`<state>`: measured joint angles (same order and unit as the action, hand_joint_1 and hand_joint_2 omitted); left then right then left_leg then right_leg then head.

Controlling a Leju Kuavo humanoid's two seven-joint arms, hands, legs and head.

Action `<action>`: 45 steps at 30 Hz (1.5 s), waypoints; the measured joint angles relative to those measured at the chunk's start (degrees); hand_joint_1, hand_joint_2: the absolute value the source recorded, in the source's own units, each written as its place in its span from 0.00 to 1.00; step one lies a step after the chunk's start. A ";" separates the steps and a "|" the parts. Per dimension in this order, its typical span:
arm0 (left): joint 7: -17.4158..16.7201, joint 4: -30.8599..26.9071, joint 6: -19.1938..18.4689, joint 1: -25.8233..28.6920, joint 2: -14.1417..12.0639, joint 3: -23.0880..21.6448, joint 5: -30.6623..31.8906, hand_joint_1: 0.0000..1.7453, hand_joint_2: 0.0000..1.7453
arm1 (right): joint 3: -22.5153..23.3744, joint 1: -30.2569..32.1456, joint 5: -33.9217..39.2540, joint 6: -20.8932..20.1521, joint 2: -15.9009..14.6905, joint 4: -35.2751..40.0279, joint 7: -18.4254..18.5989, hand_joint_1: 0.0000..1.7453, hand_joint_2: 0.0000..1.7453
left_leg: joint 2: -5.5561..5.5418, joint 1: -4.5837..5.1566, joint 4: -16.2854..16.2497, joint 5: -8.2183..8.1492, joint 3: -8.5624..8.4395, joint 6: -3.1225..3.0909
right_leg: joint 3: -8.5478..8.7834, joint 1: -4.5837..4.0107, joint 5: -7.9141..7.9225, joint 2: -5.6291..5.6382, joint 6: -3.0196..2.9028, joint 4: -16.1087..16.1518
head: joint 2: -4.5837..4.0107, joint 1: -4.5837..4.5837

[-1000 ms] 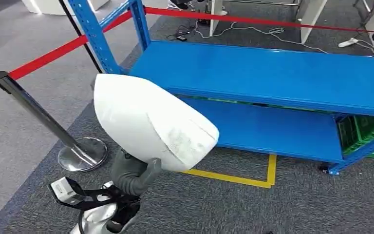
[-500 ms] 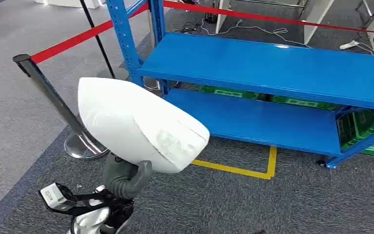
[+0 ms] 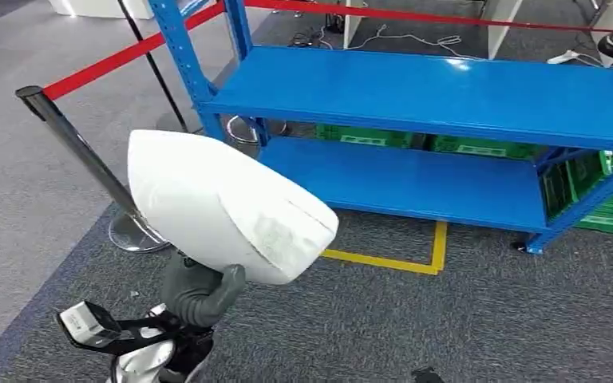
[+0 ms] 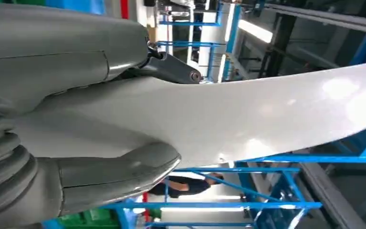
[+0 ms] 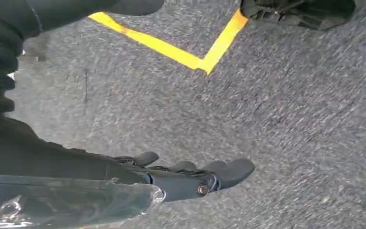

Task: Take the parts from the cabinet and place them on the table.

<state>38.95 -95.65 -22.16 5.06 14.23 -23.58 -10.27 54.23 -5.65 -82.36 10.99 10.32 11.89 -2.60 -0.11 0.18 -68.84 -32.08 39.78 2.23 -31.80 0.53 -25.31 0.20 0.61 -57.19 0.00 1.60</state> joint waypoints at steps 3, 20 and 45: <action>0.00 0.00 0.00 0.02 0.00 0.13 0.02 1.00 1.00 | 0.15 0.12 0.07 0.00 -0.02 0.00 -0.07 0.00 1.00 | 0.00 0.01 -4.56 0.26 -0.31 -0.25 | -2.30 -0.18 1.65 -0.22 0.10 -0.07 | 0.00 -0.02; 0.00 0.04 3.41 0.14 0.13 0.68 2.19 1.00 1.00 | 0.52 0.67 -1.29 1.20 -0.02 0.00 -0.98 0.00 1.00 | 0.08 0.00 14.91 6.97 -10.39 -2.93 | -4.39 0.30 -0.45 -0.20 3.73 -7.53 | 0.00 -0.52; 0.00 -3.10 11.50 1.16 0.04 0.63 6.82 1.00 1.00 | 1.51 0.46 4.15 -0.60 0.22 -0.02 -12.70 0.00 1.00 | -0.05 0.02 13.41 6.67 -9.19 -3.16 | -7.35 0.06 -3.66 0.10 3.25 -10.08 | 0.00 -0.57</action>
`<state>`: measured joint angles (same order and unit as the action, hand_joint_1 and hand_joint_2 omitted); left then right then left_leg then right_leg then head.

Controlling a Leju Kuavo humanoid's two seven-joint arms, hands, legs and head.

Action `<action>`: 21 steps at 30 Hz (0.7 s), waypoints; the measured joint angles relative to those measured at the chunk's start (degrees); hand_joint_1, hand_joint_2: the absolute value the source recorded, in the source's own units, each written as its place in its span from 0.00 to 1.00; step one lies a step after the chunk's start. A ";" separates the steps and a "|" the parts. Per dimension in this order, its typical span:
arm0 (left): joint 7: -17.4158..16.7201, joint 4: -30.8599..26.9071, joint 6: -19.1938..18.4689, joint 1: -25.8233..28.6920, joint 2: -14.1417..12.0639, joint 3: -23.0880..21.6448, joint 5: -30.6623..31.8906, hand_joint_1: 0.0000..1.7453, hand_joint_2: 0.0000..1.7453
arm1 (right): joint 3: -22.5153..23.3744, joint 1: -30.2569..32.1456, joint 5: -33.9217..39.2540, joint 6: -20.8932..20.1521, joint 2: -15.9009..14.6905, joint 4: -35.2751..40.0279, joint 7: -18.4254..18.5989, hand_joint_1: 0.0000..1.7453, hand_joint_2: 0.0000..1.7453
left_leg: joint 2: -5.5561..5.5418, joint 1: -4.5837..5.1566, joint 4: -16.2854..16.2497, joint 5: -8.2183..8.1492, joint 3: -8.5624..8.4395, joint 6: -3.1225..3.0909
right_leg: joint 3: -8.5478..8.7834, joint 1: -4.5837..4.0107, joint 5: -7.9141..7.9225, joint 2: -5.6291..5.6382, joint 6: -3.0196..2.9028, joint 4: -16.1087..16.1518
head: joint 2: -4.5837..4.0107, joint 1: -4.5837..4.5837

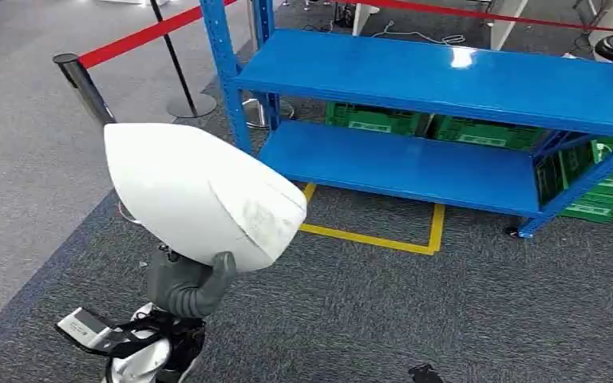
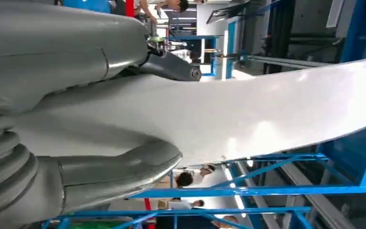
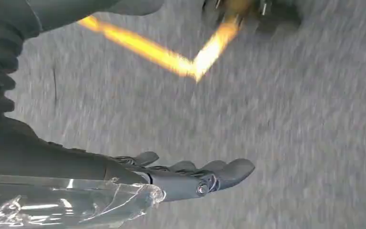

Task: Take the parts from the cabinet and place them on the table.

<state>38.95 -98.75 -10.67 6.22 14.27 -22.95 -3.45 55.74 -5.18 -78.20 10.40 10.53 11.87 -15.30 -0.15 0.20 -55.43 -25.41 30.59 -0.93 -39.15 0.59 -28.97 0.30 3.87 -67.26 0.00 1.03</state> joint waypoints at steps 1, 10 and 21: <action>0.00 0.00 -0.33 0.01 0.00 0.02 -0.09 1.00 1.00 | 0.41 0.13 0.41 -0.87 -0.02 0.00 0.07 0.00 1.00 | 0.03 0.05 -0.01 0.15 0.25 -0.14 | -2.12 -0.03 -2.23 0.01 0.11 -5.25 | 0.00 -0.07; 0.00 0.02 0.79 0.00 0.11 0.02 -0.09 1.00 1.00 | 1.99 0.02 0.72 1.14 -0.02 0.00 7.02 0.00 1.00 | -0.01 0.44 -0.54 0.84 1.15 1.23 | 6.96 -0.31 3.58 0.17 -1.41 9.22 | 0.00 0.04; 0.00 0.02 0.04 -0.10 -0.11 -0.48 -0.46 1.00 1.00 | 3.41 0.03 1.37 2.74 -0.11 0.02 9.99 0.00 1.00 | -0.49 -0.42 -8.36 -1.73 3.81 3.01 | 5.62 0.26 5.17 3.35 -2.34 9.67 | 0.00 0.52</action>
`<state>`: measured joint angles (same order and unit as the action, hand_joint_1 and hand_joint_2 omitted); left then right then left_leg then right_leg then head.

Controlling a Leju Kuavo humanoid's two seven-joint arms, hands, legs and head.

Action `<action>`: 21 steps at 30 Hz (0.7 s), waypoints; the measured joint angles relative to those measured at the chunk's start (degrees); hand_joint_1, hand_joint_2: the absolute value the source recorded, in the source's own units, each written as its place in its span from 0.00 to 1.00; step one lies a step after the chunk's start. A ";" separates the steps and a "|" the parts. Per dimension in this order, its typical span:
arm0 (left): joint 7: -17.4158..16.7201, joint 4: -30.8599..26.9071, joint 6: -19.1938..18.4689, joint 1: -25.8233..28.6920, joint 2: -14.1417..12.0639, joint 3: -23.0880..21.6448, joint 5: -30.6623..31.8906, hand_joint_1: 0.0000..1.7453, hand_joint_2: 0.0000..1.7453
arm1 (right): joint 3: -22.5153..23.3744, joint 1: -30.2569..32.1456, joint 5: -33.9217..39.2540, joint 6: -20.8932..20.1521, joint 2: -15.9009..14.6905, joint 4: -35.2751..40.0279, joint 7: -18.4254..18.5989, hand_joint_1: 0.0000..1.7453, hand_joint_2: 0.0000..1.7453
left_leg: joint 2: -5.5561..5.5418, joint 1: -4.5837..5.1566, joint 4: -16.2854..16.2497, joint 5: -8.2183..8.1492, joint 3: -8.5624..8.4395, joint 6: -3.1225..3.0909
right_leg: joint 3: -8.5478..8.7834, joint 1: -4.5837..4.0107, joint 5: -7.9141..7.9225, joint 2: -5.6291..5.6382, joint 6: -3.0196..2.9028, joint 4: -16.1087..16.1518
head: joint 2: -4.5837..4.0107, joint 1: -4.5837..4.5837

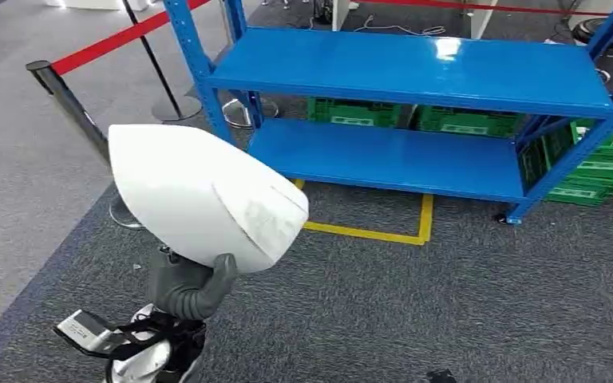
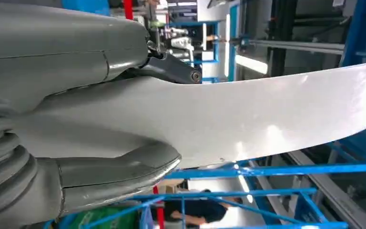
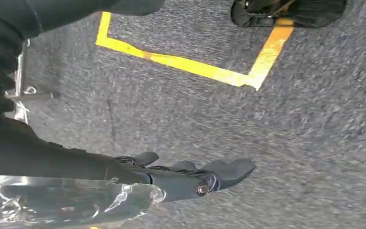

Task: Take the parts from the cabinet and place them on the table.

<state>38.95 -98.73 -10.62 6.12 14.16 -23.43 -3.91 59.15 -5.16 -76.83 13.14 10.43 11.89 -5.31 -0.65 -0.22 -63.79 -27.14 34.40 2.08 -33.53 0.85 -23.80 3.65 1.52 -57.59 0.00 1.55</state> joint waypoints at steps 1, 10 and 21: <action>0.00 0.00 0.00 -0.01 0.00 -0.07 0.00 1.00 1.00 | 0.04 -0.10 0.00 0.00 0.00 0.00 0.00 0.00 1.00 | -1.53 -0.19 4.58 1.76 -2.55 -0.01 | -0.04 0.08 0.13 0.54 0.22 0.00 | 0.00 0.00; 0.00 0.02 -0.24 -0.02 0.09 -0.37 -0.18 1.00 1.00 | 0.31 -0.31 0.02 0.33 -0.04 0.00 0.53 0.00 1.00 | 0.14 -0.16 7.79 1.60 -3.28 -2.54 | -6.53 0.02 -4.93 -2.83 2.62 -10.20 | 0.00 -0.77; 0.00 0.33 -1.31 -0.21 0.00 -0.59 -0.55 1.00 1.00 | 0.35 -0.53 -0.15 0.52 -0.04 0.00 1.68 0.00 1.00 | 6.62 0.66 7.63 1.05 -3.68 -1.08 | -0.41 -0.81 -0.83 -5.39 0.49 -0.87 | 0.00 -0.74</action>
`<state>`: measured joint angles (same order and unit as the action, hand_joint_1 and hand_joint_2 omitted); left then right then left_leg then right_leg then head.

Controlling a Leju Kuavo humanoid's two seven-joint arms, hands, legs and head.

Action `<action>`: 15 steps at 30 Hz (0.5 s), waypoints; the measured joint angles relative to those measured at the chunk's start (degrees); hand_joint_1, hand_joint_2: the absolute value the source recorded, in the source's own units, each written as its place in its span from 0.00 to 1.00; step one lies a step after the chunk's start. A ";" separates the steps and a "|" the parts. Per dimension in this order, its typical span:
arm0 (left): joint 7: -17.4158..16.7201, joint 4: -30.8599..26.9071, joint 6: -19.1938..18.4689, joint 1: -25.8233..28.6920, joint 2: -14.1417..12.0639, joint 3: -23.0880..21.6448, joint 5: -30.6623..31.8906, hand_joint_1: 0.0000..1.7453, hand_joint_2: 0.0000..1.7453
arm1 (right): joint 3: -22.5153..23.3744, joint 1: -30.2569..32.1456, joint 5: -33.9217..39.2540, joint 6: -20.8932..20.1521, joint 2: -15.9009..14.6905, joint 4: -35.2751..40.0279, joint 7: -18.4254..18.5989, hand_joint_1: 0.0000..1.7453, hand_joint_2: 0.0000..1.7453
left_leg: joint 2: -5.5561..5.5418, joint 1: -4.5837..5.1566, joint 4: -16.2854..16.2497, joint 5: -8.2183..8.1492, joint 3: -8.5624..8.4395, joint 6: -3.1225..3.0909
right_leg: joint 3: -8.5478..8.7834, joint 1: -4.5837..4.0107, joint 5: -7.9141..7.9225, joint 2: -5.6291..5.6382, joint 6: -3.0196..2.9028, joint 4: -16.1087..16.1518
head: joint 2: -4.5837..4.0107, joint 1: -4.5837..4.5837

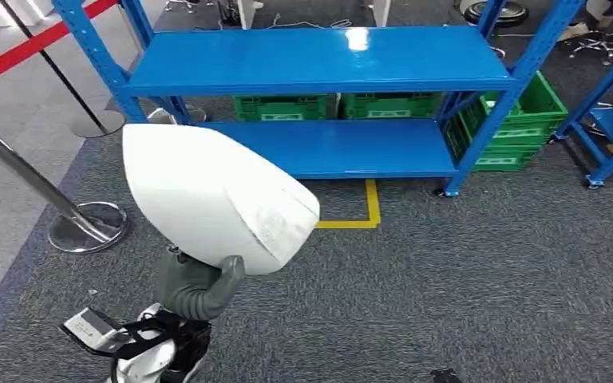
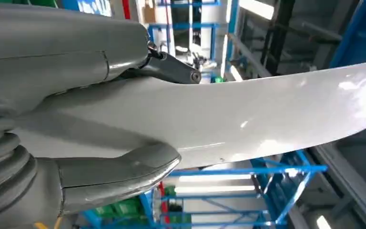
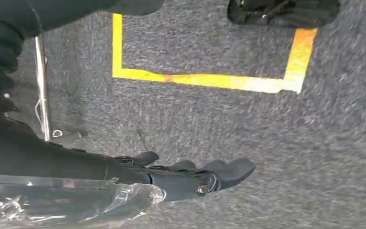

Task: Take the parts from the cabinet and place them on the table.

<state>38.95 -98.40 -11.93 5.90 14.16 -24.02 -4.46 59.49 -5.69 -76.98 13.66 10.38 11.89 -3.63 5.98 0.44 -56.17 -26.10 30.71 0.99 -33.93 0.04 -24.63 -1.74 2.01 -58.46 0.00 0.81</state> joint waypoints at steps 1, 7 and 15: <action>0.00 0.00 -0.04 -0.05 0.00 -0.07 -0.06 1.00 1.00 | 0.02 -0.02 0.00 -0.02 0.00 0.00 0.13 0.00 1.00 | 0.21 -0.07 -0.11 -0.38 0.09 0.41 | 0.07 0.42 0.32 0.71 -0.53 0.27 | 0.00 0.02; 0.00 0.20 -0.37 -0.21 -0.17 -0.15 -0.11 1.00 1.00 | 0.20 0.03 -0.04 -0.20 -0.02 0.00 0.74 0.00 1.00 | -5.31 -0.48 -17.43 -8.24 8.31 1.25 | -0.48 0.70 0.75 4.76 -1.08 0.26 | 0.00 0.18; 0.00 0.22 -0.70 -0.37 -0.15 -0.31 -0.11 1.00 1.00 | 0.35 0.34 -0.24 -0.28 -0.02 0.00 1.16 0.00 1.00 | -10.41 -0.97 -0.99 0.05 1.29 -0.15 | -1.90 1.36 1.81 10.45 1.34 0.44 | 0.00 0.11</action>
<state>38.95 -98.18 -12.63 5.53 14.01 -24.33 -4.57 59.84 -5.35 -77.22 13.38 10.36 11.89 -2.47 -4.43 -0.53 -57.16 -26.04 32.01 0.85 -35.83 1.40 -22.82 8.71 3.35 -58.01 0.00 0.92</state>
